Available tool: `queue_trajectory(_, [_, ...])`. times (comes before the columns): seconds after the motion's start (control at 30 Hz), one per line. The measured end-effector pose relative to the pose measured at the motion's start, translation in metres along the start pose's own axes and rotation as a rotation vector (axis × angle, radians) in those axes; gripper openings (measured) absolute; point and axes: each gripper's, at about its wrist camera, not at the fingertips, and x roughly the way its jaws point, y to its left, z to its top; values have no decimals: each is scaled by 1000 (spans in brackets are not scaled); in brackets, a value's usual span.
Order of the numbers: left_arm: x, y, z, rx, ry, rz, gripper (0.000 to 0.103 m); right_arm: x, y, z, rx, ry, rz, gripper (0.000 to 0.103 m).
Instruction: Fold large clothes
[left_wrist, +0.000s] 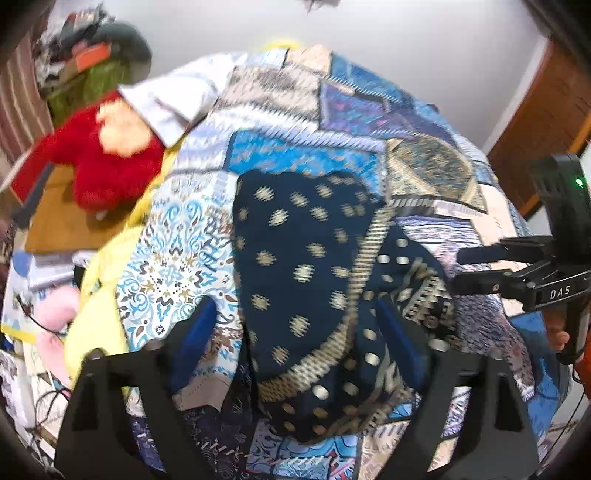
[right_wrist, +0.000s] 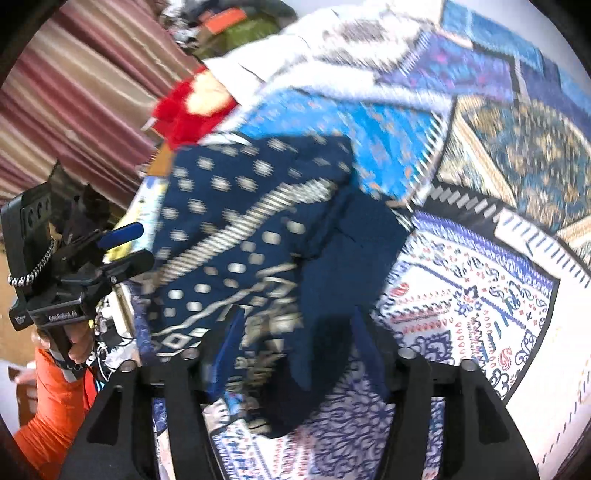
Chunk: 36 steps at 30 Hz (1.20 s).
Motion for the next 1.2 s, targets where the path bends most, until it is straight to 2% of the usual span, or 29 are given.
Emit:
queue_trajectory(0.07, [-4,-10,-7,21,-11,-11,102,-1,13,-1,-27,-27,8,85])
queue_trajectory(0.13, [4,-19,-18,55,16,19,102,8,26,-7,-77,-25,-2,85])
queue_trajectory(0.27, [40,-17,-41,79,136,151,102,40,28,-22,-103,101,-70,85])
queue_trajectory(0.37, [42,-3,-56,32,149,139,102,49,16,-33,-118,154,-120,85])
queue_trajectory(0.43, [34,9,-60,-33,151,110,102,42,9,-39,-124,152,-159,85])
queue_trajectory(0.5, [26,16,-63,-67,150,113,102,29,-1,-45,-110,136,-180,85])
queue_trajectory(0.67, [-13,16,-63,-88,101,214,102,-20,-6,-56,-60,27,-179,85])
queue_trajectory(0.8, [-65,5,-53,-126,-18,206,102,-76,20,-60,-87,-151,-168,85])
queue_trajectory(1.0, [-176,-48,-34,-79,-319,153,102,-167,80,-76,-155,-453,-131,85])
queue_trajectory(1.2, [-260,-101,-44,-23,-588,93,102,-246,136,-112,-212,-716,-90,85])
